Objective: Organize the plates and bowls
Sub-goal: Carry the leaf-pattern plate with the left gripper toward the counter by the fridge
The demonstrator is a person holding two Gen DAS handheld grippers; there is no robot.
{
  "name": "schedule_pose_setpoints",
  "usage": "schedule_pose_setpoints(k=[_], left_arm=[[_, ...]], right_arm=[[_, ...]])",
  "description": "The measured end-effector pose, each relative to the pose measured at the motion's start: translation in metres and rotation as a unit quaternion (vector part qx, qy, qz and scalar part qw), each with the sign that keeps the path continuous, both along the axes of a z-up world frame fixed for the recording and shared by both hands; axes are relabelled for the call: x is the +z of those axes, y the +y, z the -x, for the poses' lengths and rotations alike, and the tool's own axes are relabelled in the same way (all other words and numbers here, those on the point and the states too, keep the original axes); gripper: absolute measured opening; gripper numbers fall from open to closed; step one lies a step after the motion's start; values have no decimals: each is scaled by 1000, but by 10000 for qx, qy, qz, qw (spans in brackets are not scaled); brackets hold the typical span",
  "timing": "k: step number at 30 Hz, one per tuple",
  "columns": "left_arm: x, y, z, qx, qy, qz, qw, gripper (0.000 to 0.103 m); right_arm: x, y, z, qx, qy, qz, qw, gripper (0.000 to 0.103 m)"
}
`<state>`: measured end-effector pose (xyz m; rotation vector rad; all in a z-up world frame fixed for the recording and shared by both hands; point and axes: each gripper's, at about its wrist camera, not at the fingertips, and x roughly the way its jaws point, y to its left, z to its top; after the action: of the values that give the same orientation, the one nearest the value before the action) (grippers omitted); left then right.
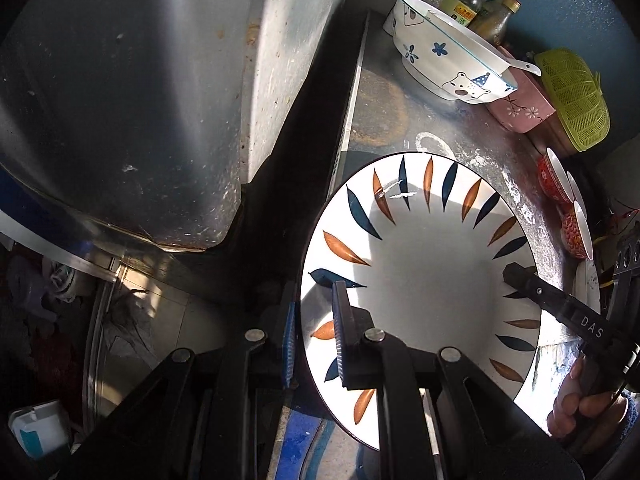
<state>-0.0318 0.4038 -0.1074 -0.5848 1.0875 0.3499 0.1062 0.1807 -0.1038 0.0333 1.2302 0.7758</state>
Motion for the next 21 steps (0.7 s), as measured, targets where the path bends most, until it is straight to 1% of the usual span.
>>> schedule_pose_setpoints(k=[5, 8, 10, 12, 13, 14, 15, 16, 17, 19, 20, 21], left_arm=[[2, -3, -2, -39, 39, -170, 9998, 15], [4, -6, -2, -41, 16, -208, 9998, 16], [7, -7, -1, -21, -23, -237, 9997, 28], [10, -7, 1, 50, -49, -286, 9996, 61], [12, -7, 3, 108, -68, -306, 9995, 68], [13, -6, 6, 186, -82, -315, 9993, 77], [14, -4, 10, 268, -97, -298, 9992, 80], [15, -3, 13, 342, -111, -250, 9990, 81], [16, -2, 16, 395, -103, -218, 9989, 82], [19, -3, 21, 454, -44, -265, 9986, 87], [21, -4, 23, 468, -24, -315, 9984, 92], [23, -6, 24, 479, -10, -360, 9982, 93]], right_arm=[[-8, 3, -1, -6, 78, 1, 10000, 14], [-14, 3, 0, 2, 149, 101, 9998, 17], [-13, 3, 0, -14, 126, 105, 9999, 17], [-9, -1, 3, -16, 40, 172, 9998, 19], [-5, -2, 4, -15, -22, 221, 9998, 30], [-3, -2, 5, -33, -73, 258, 9996, 48], [1, -4, 5, -80, -136, 273, 9995, 58], [5, -7, 5, -130, -209, 265, 9993, 71], [9, -11, 6, -167, -280, 265, 9991, 75], [16, -16, 7, -185, -362, 269, 9988, 76], [18, -19, 9, -178, -372, 269, 9988, 78], [20, -21, 11, -168, -373, 269, 9988, 79]])
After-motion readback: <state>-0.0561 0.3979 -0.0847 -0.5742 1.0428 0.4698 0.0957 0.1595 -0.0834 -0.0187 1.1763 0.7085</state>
